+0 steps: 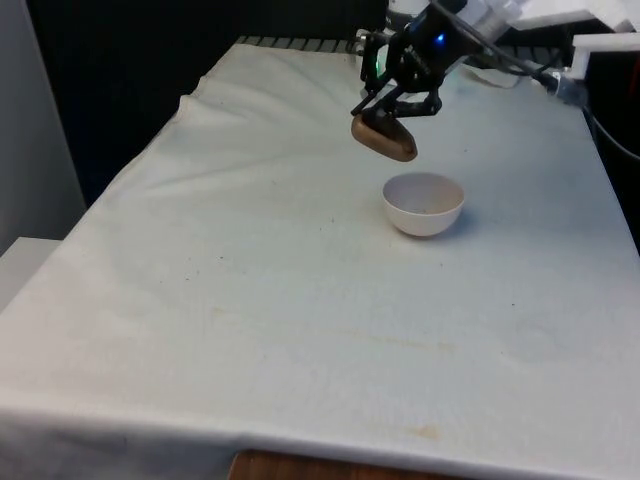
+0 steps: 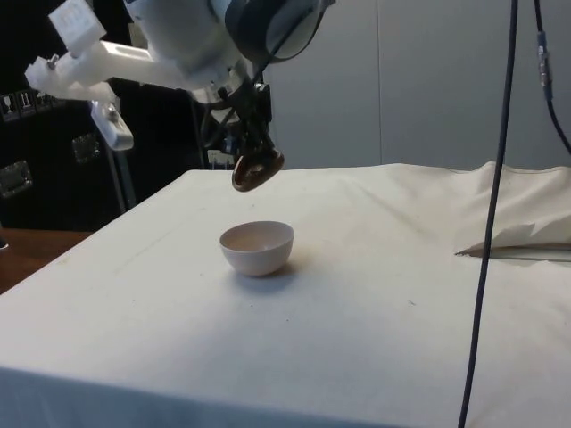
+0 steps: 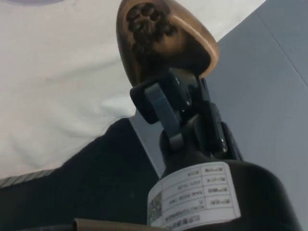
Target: Pour the coffee beans from the cup into the bowl.
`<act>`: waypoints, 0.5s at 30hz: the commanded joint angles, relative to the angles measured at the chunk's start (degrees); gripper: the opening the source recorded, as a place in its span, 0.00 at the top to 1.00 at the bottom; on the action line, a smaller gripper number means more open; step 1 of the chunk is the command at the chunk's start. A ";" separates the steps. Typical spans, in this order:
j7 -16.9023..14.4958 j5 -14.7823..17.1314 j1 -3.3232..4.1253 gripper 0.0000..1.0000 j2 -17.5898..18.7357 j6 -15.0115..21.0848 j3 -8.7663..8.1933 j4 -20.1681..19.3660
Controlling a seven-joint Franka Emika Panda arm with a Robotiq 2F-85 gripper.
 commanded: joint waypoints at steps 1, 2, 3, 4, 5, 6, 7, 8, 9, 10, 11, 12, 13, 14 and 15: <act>0.52 -0.63 0.34 1.00 0.46 -1.26 0.29 0.46; 0.80 -0.97 0.40 1.00 0.63 -1.78 0.57 0.63; 1.03 -1.20 0.40 1.00 0.80 -2.35 0.86 0.74; 1.15 -1.43 0.40 1.00 0.92 -2.75 1.15 0.86; 1.38 -1.72 0.40 1.00 1.09 -3.32 1.43 1.03; 1.15 -1.38 0.00 1.00 0.74 -2.52 1.43 0.69; 1.55 -2.01 0.40 1.00 1.20 -3.84 1.72 1.15; 1.83 -2.46 0.40 1.00 1.49 -4.93 2.23 1.43; 2.01 -2.75 0.40 1.00 1.60 -5.44 2.52 1.60; 2.12 -3.04 0.46 1.00 1.78 -6.02 2.81 1.72; 2.23 -3.27 0.40 1.00 1.89 -6.59 3.09 1.89; 2.35 -3.50 0.40 1.00 2.01 -7.16 3.38 2.06; 2.23 -3.27 0.06 1.00 1.78 -6.42 3.44 1.78; 2.69 -3.95 0.46 1.00 2.29 -8.25 3.90 2.41; 2.81 -4.18 0.46 1.00 2.41 -8.77 4.18 2.52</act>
